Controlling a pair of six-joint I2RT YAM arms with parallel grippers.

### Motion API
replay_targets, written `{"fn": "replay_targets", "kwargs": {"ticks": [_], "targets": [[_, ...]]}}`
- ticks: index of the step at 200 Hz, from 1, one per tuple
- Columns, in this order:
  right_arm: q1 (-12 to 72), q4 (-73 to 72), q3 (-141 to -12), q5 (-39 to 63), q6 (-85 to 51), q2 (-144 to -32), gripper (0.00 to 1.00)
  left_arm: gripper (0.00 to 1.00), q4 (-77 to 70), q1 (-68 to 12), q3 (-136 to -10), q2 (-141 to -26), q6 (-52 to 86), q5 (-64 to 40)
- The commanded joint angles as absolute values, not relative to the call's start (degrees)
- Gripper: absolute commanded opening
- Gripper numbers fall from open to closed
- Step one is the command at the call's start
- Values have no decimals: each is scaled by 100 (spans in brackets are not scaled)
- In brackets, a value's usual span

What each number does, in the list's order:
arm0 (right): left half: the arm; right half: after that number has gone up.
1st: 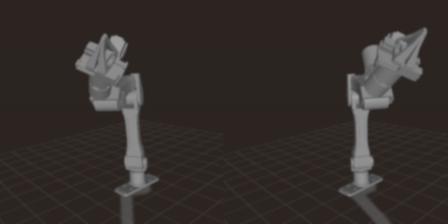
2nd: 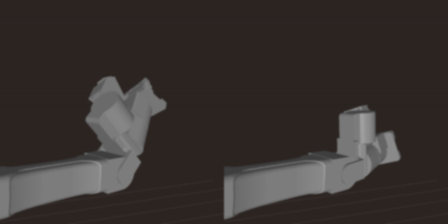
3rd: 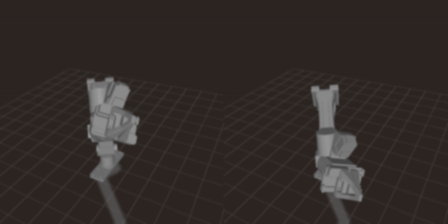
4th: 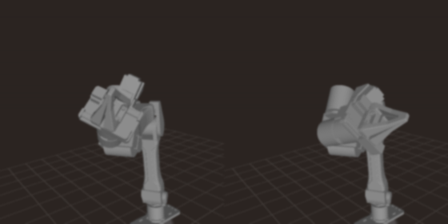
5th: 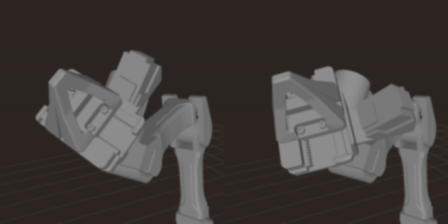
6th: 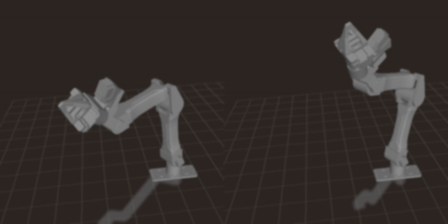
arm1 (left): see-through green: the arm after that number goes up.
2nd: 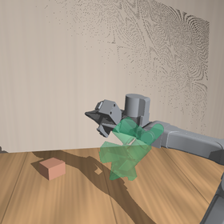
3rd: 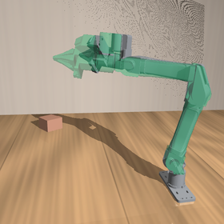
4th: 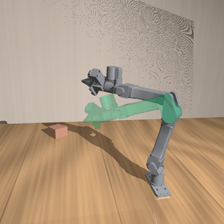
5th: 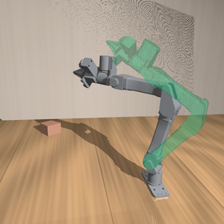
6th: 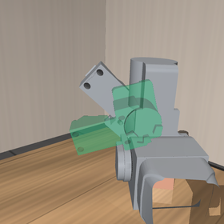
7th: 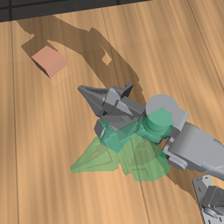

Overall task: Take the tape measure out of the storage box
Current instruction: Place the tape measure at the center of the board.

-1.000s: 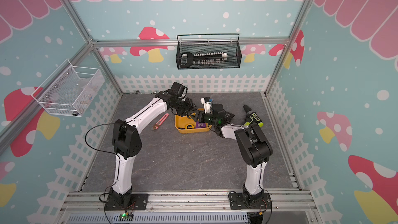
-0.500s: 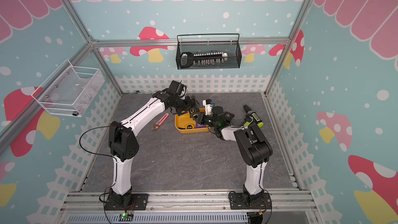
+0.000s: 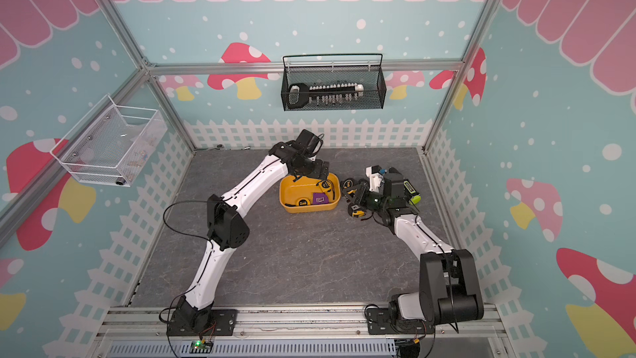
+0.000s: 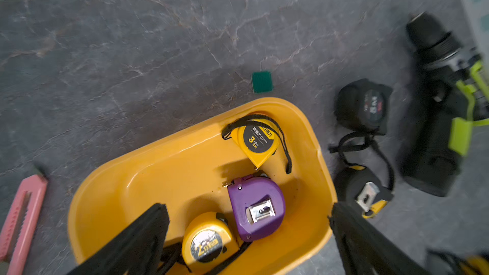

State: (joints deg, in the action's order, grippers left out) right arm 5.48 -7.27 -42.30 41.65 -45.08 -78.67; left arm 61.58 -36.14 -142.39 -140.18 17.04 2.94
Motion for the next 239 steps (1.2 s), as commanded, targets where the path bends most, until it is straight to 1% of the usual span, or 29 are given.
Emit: {"fn": "replay_targets", "kwargs": {"ticks": [1,15,31,59,73,81,85,91,94,103,118,136,159,182,209,239], "targets": [[479,229,-3714,4550,-4281,-7844,24,99,6683,-3750,-14715,-14458,1084,760],[483,329,-3477,4590,-4340,-7760,24,99,6778,-3795,-14873,-14629,983,735],[483,425,-3242,4670,-4344,-7756,26,99,6810,-3823,-14761,-14669,942,763],[488,442,-3107,4704,-4262,-8144,28,99,6829,-3843,-14424,-14652,958,724],[492,311,-3083,4687,-4263,-8285,31,99,6833,-3856,-14353,-14701,993,687],[492,357,-3119,4632,-4209,-8368,36,99,6829,-3867,-14357,-14748,1001,677],[492,426,-3147,4616,-4175,-8397,41,99,6837,-3875,-14372,-14776,1002,675],[492,498,-3190,4606,-4137,-8429,52,99,6837,-3891,-14394,-14822,1002,661],[492,547,-3213,4595,-4113,-8436,55,99,6836,-3898,-14413,-14845,1002,653],[492,778,-3302,4495,-4014,-8379,59,99,6870,-3917,-14469,-14915,994,624],[458,1303,-3513,4218,-3781,-8149,71,99,6908,-3936,-14517,-14992,1031,570],[360,1976,-3847,3828,-3492,-7767,78,99,6925,-3938,-14523,-15019,1105,437],[116,2551,-4219,3585,-3187,-7375,82,99,6935,-3947,-14569,-15103,1081,348],[-123,2909,-4511,3546,-2914,-7211,84,99,6960,-3950,-14562,-15185,1059,321],[-196,3101,-4740,3654,-2739,-7371,84,99,7000,-3947,-14546,-15307,1005,316],[-200,2978,-4756,3744,-2777,-7453,84,99,7040,-3955,-14563,-15448,948,419]]}}
